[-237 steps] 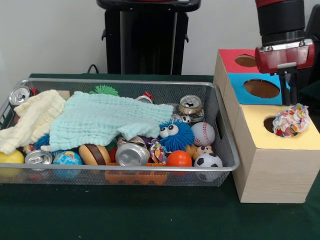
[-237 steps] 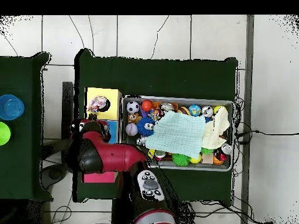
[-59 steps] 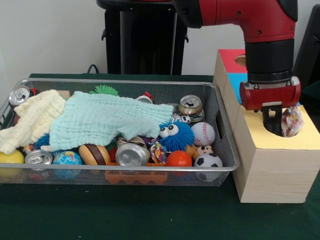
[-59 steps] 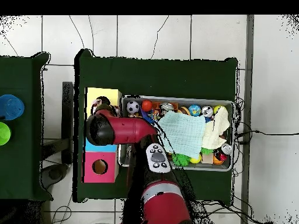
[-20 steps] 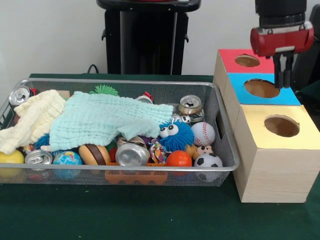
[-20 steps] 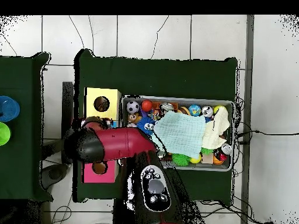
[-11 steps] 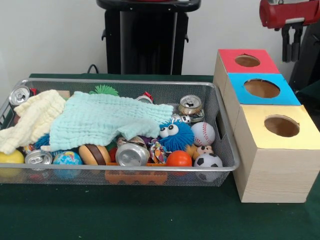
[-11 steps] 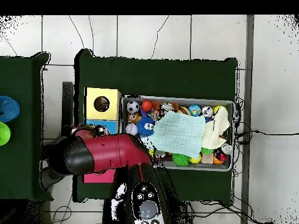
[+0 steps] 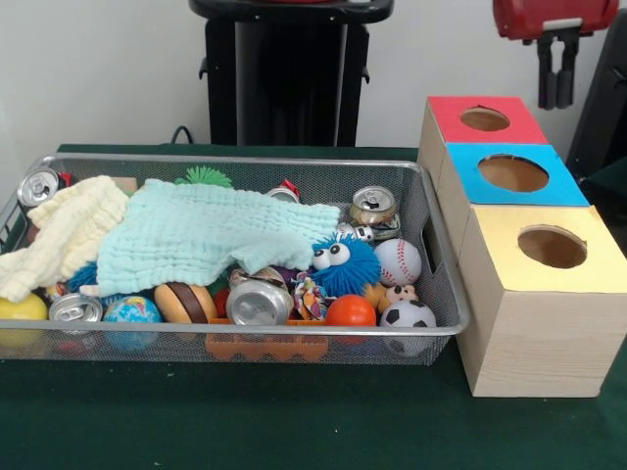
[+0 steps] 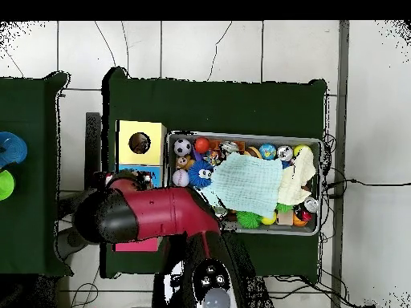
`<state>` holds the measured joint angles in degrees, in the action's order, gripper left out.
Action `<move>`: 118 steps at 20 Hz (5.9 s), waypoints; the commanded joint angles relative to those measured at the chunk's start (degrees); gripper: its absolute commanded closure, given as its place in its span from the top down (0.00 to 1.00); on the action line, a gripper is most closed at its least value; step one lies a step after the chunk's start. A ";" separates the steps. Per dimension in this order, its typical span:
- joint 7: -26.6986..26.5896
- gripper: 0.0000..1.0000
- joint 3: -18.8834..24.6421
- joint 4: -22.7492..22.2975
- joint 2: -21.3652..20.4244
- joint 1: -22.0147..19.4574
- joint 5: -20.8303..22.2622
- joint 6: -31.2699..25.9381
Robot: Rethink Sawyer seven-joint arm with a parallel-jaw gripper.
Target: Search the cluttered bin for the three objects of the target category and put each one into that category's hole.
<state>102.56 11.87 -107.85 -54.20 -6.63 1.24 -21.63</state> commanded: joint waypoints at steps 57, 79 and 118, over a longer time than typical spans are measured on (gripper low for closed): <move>-6.21 1.00 8.97 10.84 10.05 -18.25 14.25 -7.83; -12.51 1.00 17.80 19.34 26.85 -27.31 22.16 -3.15; -19.04 1.00 28.59 18.47 33.66 -38.66 32.32 -11.80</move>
<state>101.99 35.17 -90.14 -23.08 -41.32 30.64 -24.70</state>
